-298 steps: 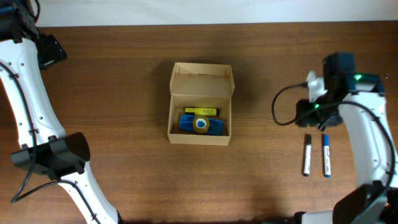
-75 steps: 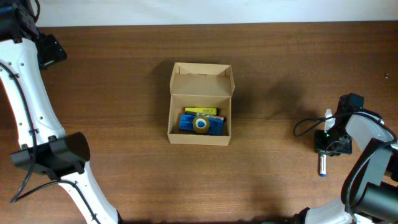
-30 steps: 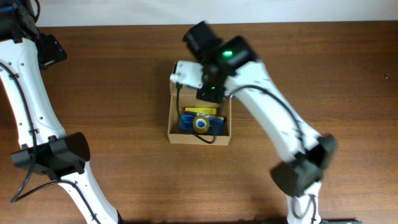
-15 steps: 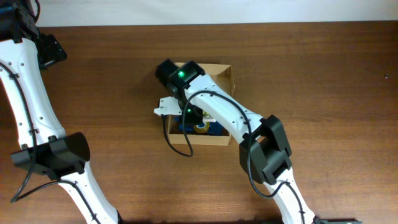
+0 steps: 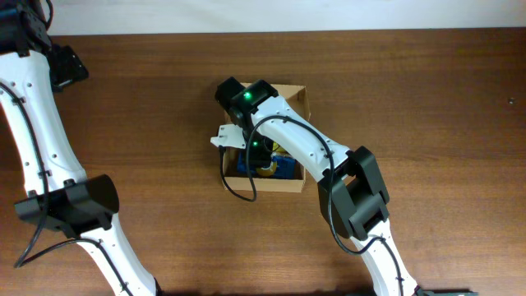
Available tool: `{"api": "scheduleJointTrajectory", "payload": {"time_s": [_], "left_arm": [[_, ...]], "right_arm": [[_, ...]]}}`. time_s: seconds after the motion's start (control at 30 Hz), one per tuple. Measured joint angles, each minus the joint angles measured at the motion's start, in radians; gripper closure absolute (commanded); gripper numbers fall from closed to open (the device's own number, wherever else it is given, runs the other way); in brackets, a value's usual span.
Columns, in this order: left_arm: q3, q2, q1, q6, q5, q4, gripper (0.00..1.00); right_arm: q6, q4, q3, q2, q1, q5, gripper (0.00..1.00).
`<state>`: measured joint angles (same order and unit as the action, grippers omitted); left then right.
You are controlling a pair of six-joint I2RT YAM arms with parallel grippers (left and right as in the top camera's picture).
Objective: Pack container
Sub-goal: 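Carry the blue marker into the box and open the right gripper, then raise the right arm and bring both grippers to the box flaps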
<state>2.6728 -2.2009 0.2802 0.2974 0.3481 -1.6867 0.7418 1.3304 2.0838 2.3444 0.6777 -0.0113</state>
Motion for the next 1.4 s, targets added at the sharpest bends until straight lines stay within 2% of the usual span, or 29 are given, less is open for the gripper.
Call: {"api": "scheduleJointTrajectory", "payload": {"time_s": [0.23, 0.47, 0.53, 0.63, 0.77, 1.0, 1.1, 1.17, 1.37, 1.4], "left_arm": [[0.000, 0.000, 0.000, 0.000, 0.000, 0.000, 0.00], [0.000, 0.000, 0.000, 0.000, 0.000, 0.000, 0.00], [0.000, 0.000, 0.000, 0.000, 0.000, 0.000, 0.00], [0.000, 0.000, 0.000, 0.000, 0.000, 0.000, 0.00], [0.000, 0.000, 0.000, 0.000, 0.000, 0.000, 0.00], [0.000, 0.000, 0.000, 0.000, -0.001, 0.000, 0.00], [0.000, 0.000, 0.000, 0.002, -0.044, 0.007, 0.00], [0.000, 0.000, 0.000, 0.002, -0.135, 0.039, 0.00], [0.000, 0.000, -0.001, 0.004, -0.326, 0.104, 0.00], [0.000, 0.000, -0.001, 0.006, -0.346, 0.110, 0.18]], "right_arm": [[-0.068, 0.016, -0.011, -0.084, 0.001, -0.038, 0.41], [-0.158, 0.006, -0.011, -0.410, -0.003, -0.134, 0.41], [-0.187, 0.000, -0.008, -0.491, -0.008, -0.156, 0.46], [-0.251, -0.001, -0.005, -0.581, -0.045, -0.177, 0.59], [-0.400, 0.004, -0.005, -0.641, -0.165, -0.189, 0.74], [-0.671, 0.076, -0.006, -0.655, -0.496, -0.056, 0.96], [-0.760, 0.107, -0.006, -0.643, -0.619, 0.016, 0.96], [-0.808, 0.129, -0.006, -0.613, -0.697, 0.070, 0.96], [-0.857, 0.132, -0.006, -0.470, -0.752, 0.191, 0.96], [-0.864, 0.132, -0.006, -0.438, -0.752, 0.214, 0.96]]}}
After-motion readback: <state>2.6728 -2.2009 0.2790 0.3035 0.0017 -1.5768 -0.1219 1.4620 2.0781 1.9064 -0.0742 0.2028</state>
